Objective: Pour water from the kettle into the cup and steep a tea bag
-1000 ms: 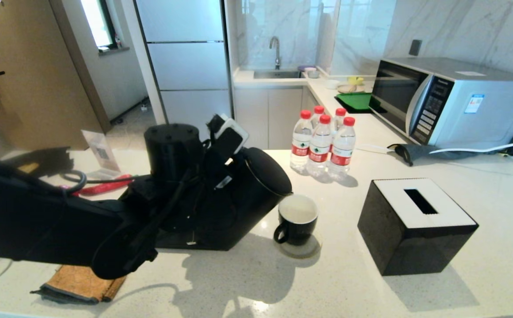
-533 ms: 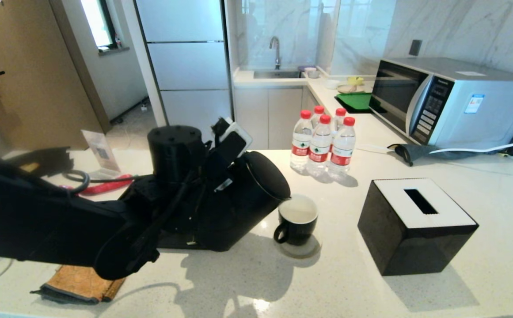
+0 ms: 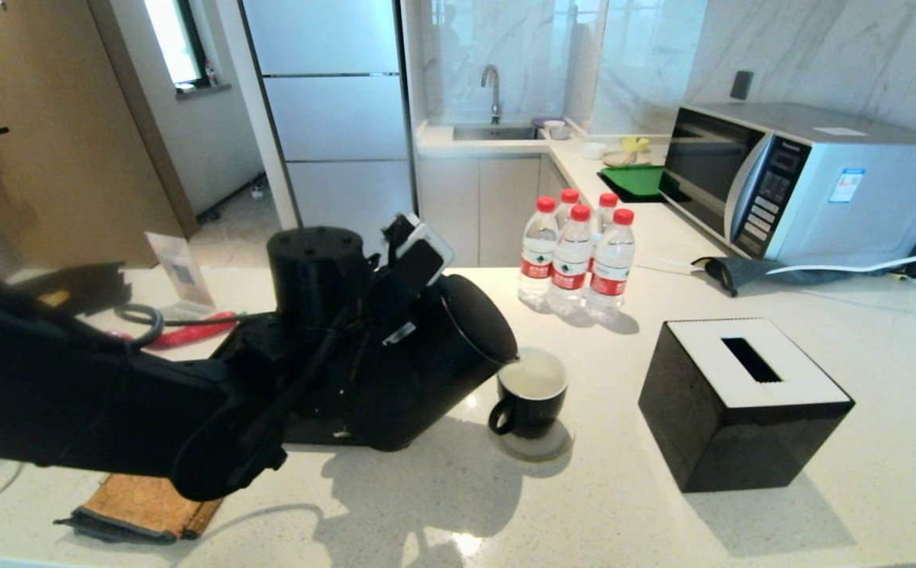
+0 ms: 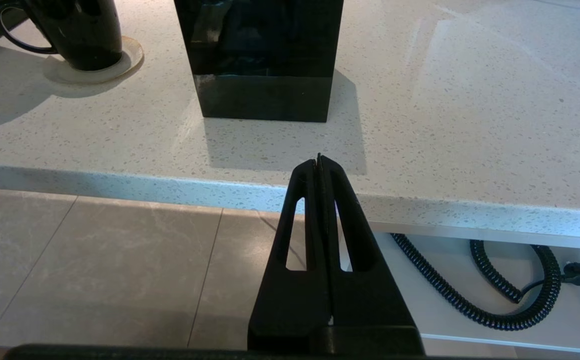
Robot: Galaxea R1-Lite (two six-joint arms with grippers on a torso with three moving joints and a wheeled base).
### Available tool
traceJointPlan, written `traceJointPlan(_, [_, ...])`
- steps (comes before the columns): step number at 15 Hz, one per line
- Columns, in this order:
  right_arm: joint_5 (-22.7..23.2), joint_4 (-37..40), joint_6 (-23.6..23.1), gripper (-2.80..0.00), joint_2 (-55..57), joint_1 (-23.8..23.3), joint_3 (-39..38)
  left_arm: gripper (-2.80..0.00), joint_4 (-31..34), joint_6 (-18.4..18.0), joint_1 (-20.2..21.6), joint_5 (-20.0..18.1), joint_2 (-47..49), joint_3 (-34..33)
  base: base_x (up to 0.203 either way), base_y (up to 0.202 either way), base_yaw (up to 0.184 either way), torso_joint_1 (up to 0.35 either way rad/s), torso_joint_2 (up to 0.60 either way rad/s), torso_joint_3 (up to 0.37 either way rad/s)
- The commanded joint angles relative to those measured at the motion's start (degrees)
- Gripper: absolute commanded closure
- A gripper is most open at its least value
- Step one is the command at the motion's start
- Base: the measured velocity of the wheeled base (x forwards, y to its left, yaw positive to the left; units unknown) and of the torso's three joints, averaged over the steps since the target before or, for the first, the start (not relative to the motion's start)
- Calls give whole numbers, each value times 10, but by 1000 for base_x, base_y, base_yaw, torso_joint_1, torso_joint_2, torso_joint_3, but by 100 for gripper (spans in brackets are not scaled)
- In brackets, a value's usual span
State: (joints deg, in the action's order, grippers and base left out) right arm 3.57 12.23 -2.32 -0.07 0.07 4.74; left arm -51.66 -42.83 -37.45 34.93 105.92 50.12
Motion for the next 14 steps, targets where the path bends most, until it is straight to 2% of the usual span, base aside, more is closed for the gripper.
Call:
traceJointPlan(1, [0, 1, -1, 0, 1, 0, 0, 0, -4, -4, 0, 2, 0, 4, 0, 0, 0, 0, 0, 0])
traceJointPlan(6, [0, 1, -1, 0, 1, 0, 0, 0, -4, -19, -1, 2, 1, 11, 0, 0, 0, 0, 0, 0])
traceJointPlan(14, [0, 1, -1, 0, 1, 0, 0, 0, -3, -20, -3, 2, 0, 18, 0, 0, 0, 0, 0, 0])
